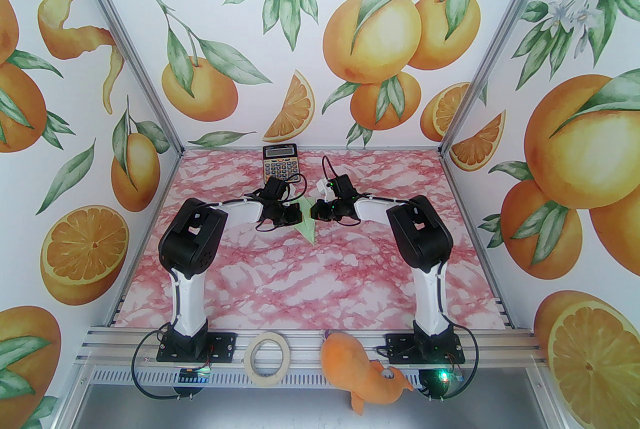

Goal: Fold a paper plane with a square sheet of paper (fold left side to right side)

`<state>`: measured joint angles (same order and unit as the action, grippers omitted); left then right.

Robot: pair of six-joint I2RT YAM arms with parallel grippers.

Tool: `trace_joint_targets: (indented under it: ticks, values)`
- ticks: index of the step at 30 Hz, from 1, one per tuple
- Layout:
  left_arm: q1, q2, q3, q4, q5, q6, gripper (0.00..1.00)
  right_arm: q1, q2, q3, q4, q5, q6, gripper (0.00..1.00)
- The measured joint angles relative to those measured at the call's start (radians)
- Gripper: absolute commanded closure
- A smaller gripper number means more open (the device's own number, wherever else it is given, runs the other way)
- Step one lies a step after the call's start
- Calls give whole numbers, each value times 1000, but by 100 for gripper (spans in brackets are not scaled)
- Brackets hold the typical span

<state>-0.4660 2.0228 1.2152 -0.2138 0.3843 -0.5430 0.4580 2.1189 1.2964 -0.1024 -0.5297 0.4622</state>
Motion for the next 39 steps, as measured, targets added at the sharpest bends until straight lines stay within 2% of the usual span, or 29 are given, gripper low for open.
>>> trace_joint_targets:
  ticks: [14,24,39]
  values:
    - [0,-19,30,-66,-14,-5,96,0,8,0,0,6,-8,99]
    - [-8,-23,87,-9,28,-69,95,0,8,0,0,6,-8,100]
    - [-13,75,150,-19,-6,-85,95,0,8,0,0,6,-8,100]
